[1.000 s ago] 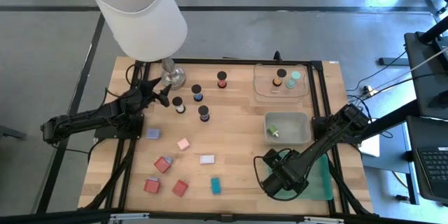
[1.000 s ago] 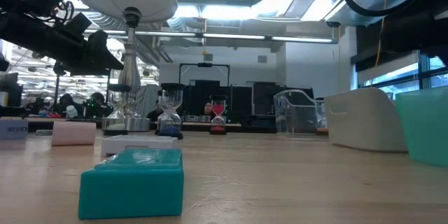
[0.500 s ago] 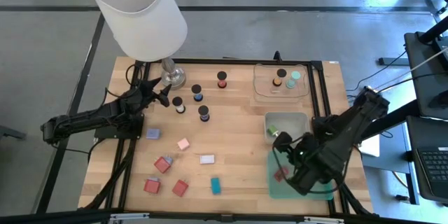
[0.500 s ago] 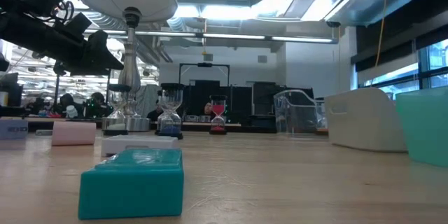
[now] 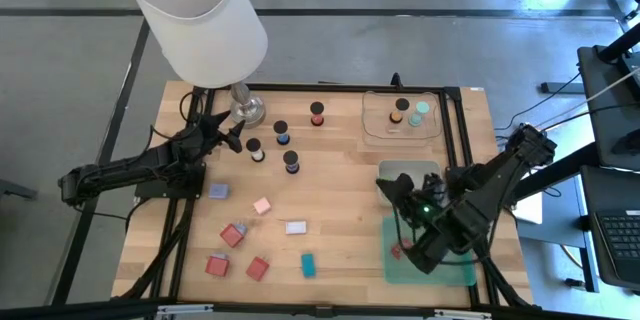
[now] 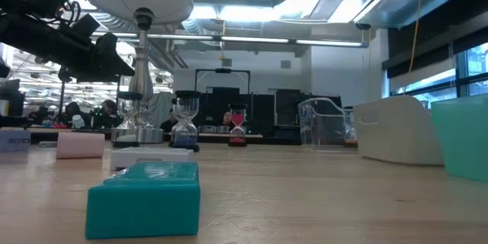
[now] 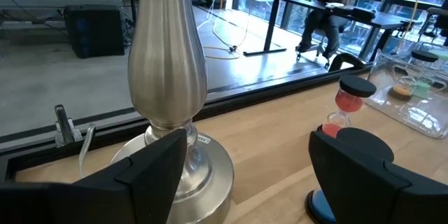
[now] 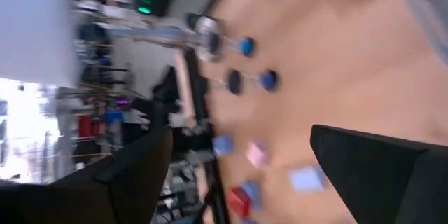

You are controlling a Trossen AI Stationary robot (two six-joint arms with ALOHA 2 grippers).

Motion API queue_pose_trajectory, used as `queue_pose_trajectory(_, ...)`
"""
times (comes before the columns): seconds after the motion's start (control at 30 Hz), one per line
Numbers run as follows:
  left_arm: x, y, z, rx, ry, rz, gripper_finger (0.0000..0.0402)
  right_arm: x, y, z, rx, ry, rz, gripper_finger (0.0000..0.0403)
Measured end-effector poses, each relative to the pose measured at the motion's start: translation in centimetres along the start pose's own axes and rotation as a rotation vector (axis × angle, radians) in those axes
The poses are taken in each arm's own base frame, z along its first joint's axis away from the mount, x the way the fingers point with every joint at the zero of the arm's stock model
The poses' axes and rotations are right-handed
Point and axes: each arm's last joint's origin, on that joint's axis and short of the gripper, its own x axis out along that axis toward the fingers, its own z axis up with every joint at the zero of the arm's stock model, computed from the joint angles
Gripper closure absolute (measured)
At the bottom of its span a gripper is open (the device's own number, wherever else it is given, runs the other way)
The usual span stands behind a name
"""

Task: Pick & Place Office items
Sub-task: Put the red hourglass into the transparent bin

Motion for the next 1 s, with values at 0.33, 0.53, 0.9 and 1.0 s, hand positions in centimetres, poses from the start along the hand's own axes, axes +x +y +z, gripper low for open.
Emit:
queue_pose_trajectory(0.33,0.0,0.0,0.0,0.000,0.000,0.000,0.0105,1.8,2.8,0.6,-0.665,-0.412,0.350,0.0060)
queue_pose_trajectory(0.53,0.0,0.0,0.0,-0.001,0.000,-0.001,0.0105,2.9,3.9,0.8,-0.934,-0.341,0.165,0.0059)
queue_pose_trajectory(0.9,0.0,0.0,0.0,-0.001,0.000,0.000,0.0105,6.5,2.6,-1.0,-1.270,0.138,-0.157,0.0059)
queue_pose_trajectory(1.0,0.0,0.0,0.0,0.001,0.001,0.000,0.0105,7.4,2.0,-1.7,-1.388,0.265,-0.200,0.0059)
